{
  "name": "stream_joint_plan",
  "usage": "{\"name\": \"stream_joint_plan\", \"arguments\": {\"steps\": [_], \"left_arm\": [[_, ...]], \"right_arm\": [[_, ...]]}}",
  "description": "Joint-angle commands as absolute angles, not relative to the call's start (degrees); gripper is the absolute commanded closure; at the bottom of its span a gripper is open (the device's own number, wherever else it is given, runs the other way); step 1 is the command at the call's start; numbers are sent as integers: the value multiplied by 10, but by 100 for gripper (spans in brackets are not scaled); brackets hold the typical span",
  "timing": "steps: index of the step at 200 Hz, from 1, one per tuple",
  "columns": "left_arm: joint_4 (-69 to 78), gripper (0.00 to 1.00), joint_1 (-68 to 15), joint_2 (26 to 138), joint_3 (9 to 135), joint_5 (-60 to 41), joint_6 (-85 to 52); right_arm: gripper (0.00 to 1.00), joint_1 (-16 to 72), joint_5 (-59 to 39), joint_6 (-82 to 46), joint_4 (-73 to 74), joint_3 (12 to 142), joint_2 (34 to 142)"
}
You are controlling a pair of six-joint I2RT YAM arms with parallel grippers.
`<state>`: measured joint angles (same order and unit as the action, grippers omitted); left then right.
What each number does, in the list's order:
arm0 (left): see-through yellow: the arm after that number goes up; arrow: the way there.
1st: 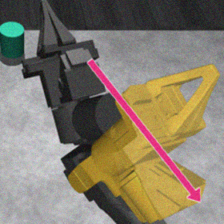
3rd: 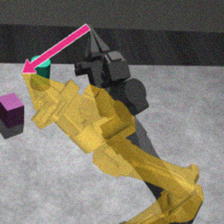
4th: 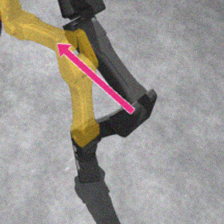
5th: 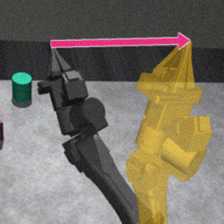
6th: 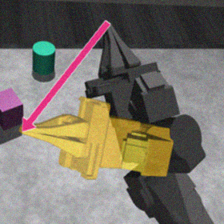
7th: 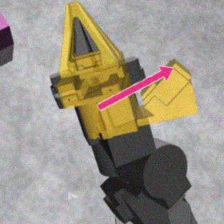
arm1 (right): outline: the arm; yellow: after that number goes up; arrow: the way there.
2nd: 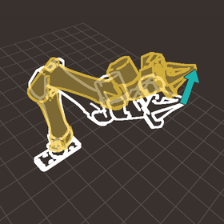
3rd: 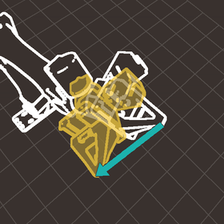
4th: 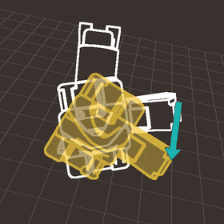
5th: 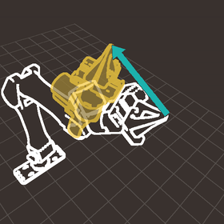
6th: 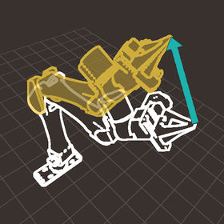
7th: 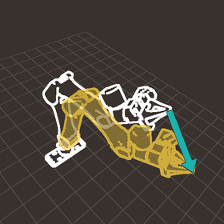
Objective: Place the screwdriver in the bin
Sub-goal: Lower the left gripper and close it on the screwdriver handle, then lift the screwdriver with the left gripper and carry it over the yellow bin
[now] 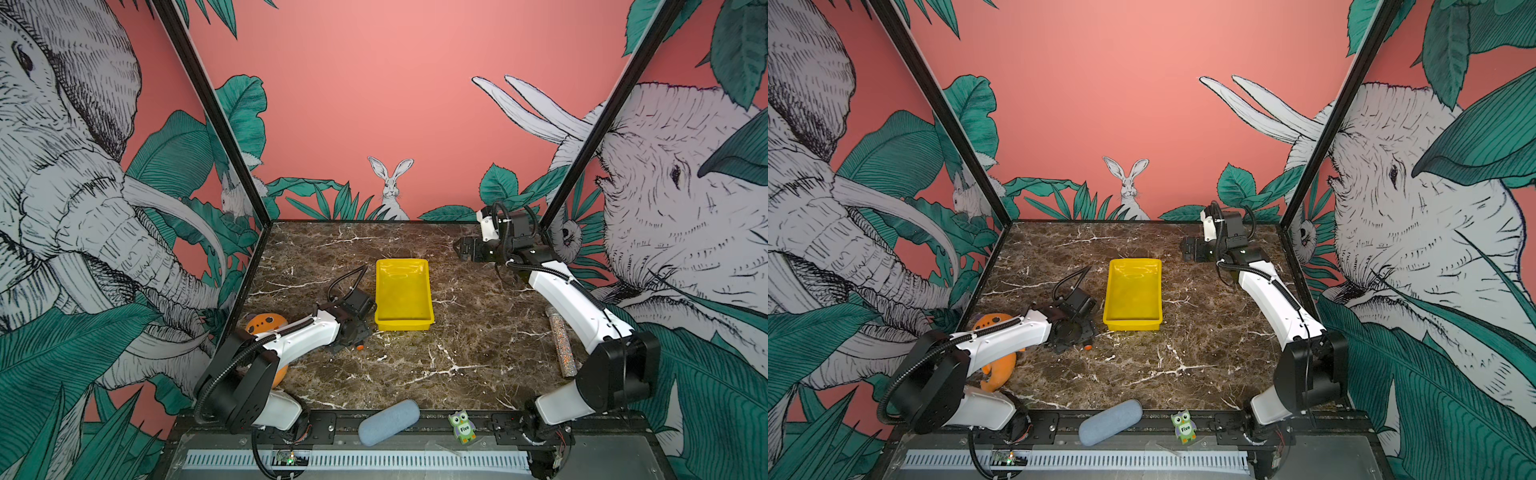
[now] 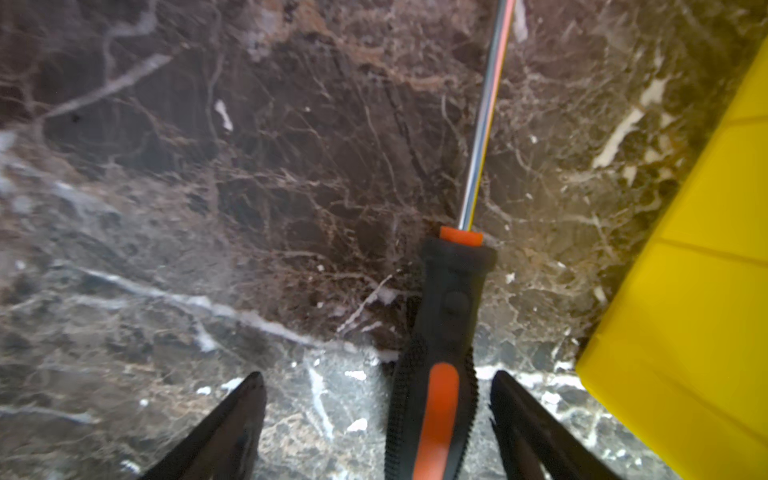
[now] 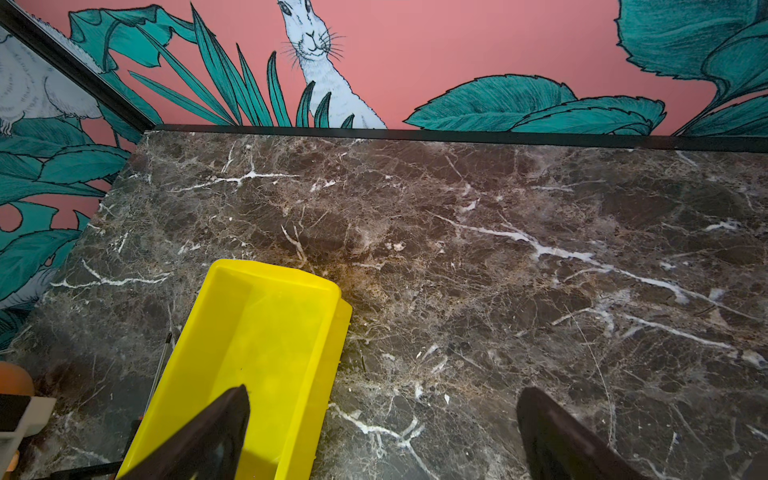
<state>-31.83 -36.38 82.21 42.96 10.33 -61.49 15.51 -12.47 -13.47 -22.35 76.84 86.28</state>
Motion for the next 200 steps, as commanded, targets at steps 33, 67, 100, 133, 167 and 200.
{"name": "stream_joint_plan", "arguments": {"steps": [33,67,100,133,167,200], "left_arm": [[-299,28,-354,836,437,88,-584],[-295,43,-341,825,426,83,-566],[-283,51,-328,829,419,73,-540],[-271,53,-325,856,424,57,-512],[-255,63,-324,876,424,36,-492],[-257,71,-322,884,425,25,-474]], "right_arm": [[0,158,-108,-125,-243,762,828],[0,158,-98,-125,-255,756,811],[0,158,-93,-134,-268,731,789],[0,158,-94,-156,-270,694,755],[0,158,-75,-163,-292,664,712],[0,158,-61,-174,-304,643,677]]}}
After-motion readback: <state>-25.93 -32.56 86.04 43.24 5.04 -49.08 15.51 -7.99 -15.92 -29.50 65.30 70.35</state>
